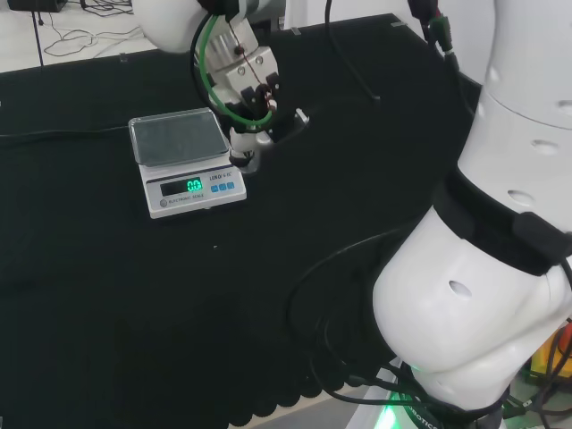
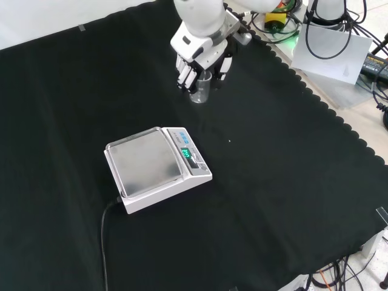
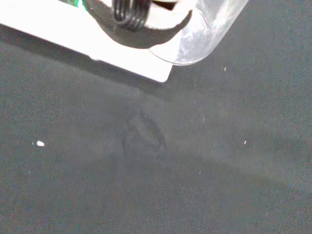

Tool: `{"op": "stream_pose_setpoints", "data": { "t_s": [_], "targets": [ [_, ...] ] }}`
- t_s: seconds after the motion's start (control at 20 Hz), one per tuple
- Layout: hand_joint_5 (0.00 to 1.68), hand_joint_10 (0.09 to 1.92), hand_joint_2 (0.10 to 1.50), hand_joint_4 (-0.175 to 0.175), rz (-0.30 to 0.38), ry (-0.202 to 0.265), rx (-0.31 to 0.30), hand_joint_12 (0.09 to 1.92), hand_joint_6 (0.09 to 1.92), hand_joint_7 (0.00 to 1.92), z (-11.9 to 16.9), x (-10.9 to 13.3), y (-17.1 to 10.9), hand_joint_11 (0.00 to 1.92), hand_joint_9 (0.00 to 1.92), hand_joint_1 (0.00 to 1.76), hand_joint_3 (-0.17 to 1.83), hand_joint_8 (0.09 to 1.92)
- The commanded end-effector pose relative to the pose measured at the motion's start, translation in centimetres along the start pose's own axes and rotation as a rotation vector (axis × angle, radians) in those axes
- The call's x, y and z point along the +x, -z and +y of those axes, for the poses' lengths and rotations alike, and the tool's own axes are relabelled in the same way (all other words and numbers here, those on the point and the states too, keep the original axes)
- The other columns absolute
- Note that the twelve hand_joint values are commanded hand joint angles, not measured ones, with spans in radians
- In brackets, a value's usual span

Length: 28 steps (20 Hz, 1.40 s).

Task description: Put the beaker on the electronic balance.

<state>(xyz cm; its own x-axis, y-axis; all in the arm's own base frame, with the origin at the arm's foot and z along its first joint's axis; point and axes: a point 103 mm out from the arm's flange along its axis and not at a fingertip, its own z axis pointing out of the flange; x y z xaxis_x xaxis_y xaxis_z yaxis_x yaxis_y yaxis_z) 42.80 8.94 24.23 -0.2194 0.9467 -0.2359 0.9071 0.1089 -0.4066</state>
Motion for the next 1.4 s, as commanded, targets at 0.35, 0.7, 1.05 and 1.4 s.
{"op": "stream_pose_setpoints", "data": {
  "t_s": [0.35, 0.7, 1.05, 1.4],
  "targets": [
    [0.86, 0.82, 1.18, -0.175, 0.021, 0.01, -0.023, 0.83, 1.2, 0.86, 0.0, -0.9, 1.4, 1.06, 1.04, 1.13, 0.0, 0.94],
    [0.86, 0.82, 1.18, -0.175, 0.046, 0.038, -0.029, 0.82, 1.19, 0.88, 3.1, -0.3, 2.4, 1.07, 1.06, 1.13, 0.0, 0.92],
    [0.87, 0.81, 1.18, -0.175, 0.016, 0.079, -0.04, 0.81, 1.19, 0.89, 6.2, 1.6, 4.4, 1.08, 1.06, 1.14, 0.0, 0.92],
    [0.87, 0.81, 1.17, -0.175, 0.022, 0.124, -0.035, 0.81, 1.18, 0.89, 9.2, 3.1, 4.8, 1.08, 1.07, 1.14, 0.0, 0.91]
  ]
}}
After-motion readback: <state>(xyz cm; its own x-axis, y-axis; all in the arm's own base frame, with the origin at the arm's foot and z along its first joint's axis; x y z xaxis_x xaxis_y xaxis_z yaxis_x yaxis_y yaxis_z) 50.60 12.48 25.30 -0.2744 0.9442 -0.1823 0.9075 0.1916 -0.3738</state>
